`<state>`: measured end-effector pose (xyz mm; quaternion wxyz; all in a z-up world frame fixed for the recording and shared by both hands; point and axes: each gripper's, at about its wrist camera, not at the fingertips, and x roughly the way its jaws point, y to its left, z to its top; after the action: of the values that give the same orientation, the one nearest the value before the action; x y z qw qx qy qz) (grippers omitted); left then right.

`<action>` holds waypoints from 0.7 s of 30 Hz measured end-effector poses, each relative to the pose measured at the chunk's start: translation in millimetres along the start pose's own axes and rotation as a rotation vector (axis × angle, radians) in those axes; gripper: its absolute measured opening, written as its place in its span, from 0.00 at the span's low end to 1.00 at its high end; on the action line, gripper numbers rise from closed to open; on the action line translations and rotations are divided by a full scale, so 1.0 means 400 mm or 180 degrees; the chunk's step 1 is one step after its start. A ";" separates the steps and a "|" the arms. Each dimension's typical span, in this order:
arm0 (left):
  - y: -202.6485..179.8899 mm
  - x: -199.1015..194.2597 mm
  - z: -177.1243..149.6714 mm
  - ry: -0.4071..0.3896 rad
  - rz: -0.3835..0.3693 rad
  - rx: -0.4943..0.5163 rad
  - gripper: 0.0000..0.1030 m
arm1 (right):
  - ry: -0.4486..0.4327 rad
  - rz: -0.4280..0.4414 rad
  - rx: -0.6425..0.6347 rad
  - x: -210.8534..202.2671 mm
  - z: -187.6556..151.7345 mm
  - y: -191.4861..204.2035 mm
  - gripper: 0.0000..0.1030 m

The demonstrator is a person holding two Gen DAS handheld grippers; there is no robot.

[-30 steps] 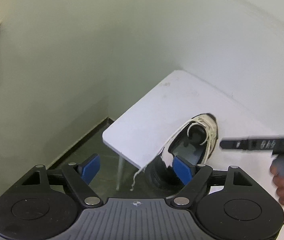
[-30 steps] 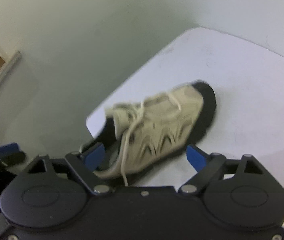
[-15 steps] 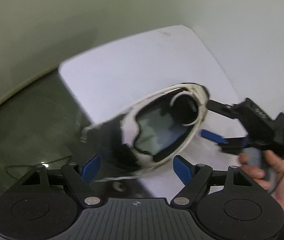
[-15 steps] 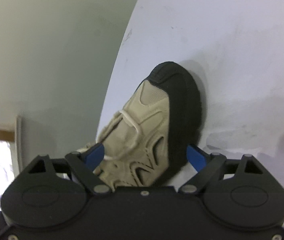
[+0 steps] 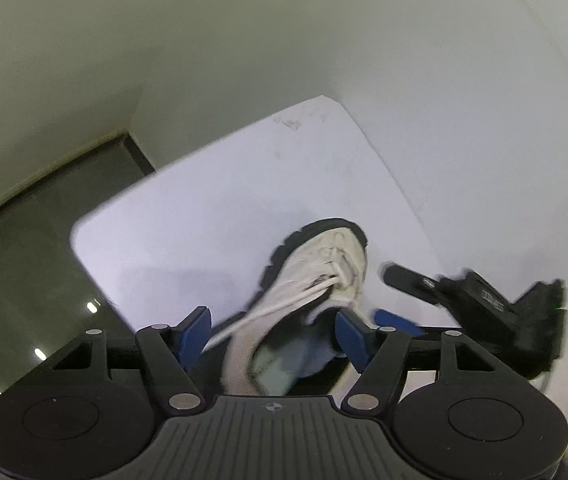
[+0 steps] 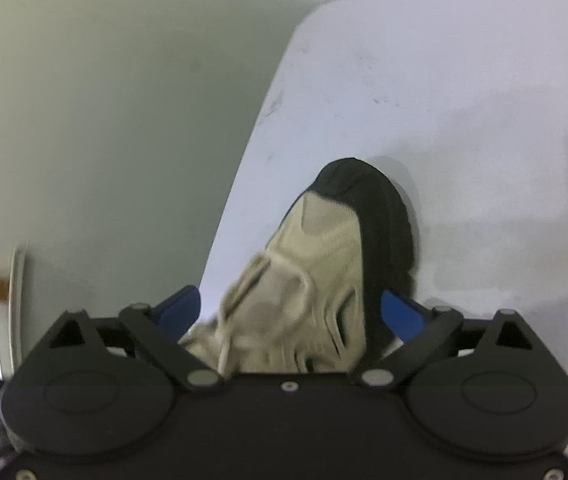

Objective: Lace up shoes with both hands

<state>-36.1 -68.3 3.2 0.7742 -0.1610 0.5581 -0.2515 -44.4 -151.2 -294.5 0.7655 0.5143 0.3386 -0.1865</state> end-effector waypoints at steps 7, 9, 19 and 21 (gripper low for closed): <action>0.039 -0.096 -0.070 -0.0079 0.0283 0.0323 0.74 | 0.0384 -0.0059 -0.1138 -0.024 -0.187 0.039 0.88; 0.050 -0.103 -0.085 -0.0036 0.0299 0.0339 0.74 | 0.0531 0.0041 -0.1305 -0.003 -0.230 0.039 0.72; -0.013 -0.131 -0.063 -0.0146 0.0314 0.0455 0.74 | 0.0708 0.0300 -0.1524 0.071 -0.233 0.043 0.32; -0.027 -0.129 -0.060 -0.0154 0.0333 0.0476 0.74 | 0.0722 0.0353 -0.1563 0.075 -0.223 0.045 0.28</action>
<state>-73.9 -47.0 41.5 0.8093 -0.0795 0.5266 -0.2478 -40.9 -60.6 -325.5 0.8335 0.3487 0.4286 0.0021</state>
